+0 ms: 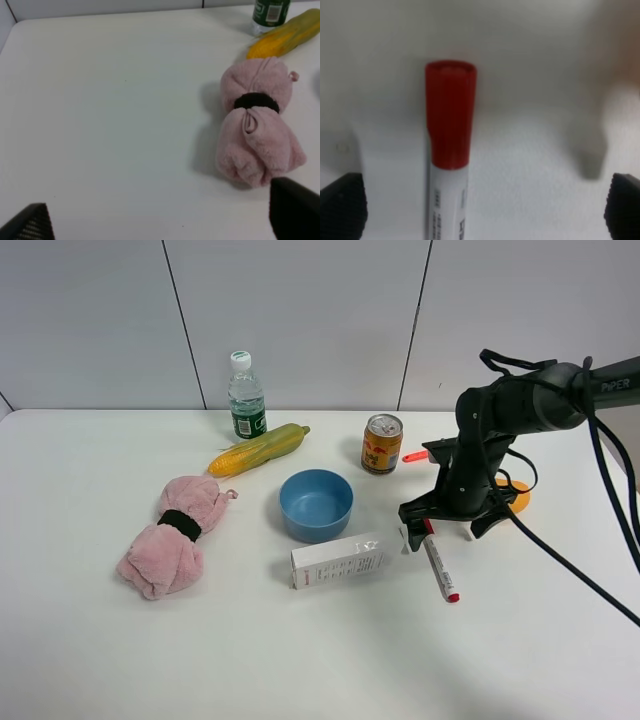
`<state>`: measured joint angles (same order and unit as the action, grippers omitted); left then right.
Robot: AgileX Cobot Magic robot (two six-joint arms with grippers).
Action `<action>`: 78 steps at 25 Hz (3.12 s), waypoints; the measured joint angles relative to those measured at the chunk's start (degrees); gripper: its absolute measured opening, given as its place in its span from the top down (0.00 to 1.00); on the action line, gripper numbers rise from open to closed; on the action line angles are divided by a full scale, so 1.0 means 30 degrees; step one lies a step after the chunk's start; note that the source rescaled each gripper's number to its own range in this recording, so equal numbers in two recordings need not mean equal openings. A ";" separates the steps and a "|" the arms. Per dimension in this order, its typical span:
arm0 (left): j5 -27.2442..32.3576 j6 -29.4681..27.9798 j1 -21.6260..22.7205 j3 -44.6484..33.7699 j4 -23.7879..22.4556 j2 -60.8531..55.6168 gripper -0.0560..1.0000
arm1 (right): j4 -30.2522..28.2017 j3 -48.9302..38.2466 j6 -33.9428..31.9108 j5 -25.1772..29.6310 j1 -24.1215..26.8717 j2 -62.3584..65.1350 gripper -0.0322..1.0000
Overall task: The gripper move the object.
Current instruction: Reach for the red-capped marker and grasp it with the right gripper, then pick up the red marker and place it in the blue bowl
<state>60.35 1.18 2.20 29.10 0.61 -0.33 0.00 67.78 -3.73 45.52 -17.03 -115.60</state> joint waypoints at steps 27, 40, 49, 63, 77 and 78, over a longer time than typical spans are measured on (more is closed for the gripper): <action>0.0000 0.0000 0.0000 0.0000 0.0000 0.0000 0.00 | 0.0000 0.0021 -0.0114 -0.0155 0.0000 -0.0745 0.73; 0.0000 0.0000 0.0000 0.0000 0.0000 0.0000 0.00 | 0.0000 0.0062 -0.0096 0.0379 0.0000 -0.0765 0.97; 0.0000 0.0000 0.0000 0.0000 0.0000 0.0000 0.00 | 0.0000 0.0781 0.1566 0.2349 0.0000 0.1081 0.97; 0.0000 0.0000 0.0000 0.0000 0.0000 0.0000 0.00 | 0.4296 0.7618 0.7712 0.7848 -0.0082 0.3576 0.97; 0.0000 0.0000 0.0000 0.0000 0.0000 0.0000 0.00 | 0.4998 1.0869 0.1244 0.7092 -0.6729 0.3801 0.97; 0.0000 0.0000 0.0000 0.0000 0.0000 0.0000 0.00 | 0.4544 1.0869 0.1064 0.6812 -0.7405 0.3778 0.97</action>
<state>60.35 1.18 2.20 29.10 0.61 -0.33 13.63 100.39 -0.54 65.96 -39.24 -104.26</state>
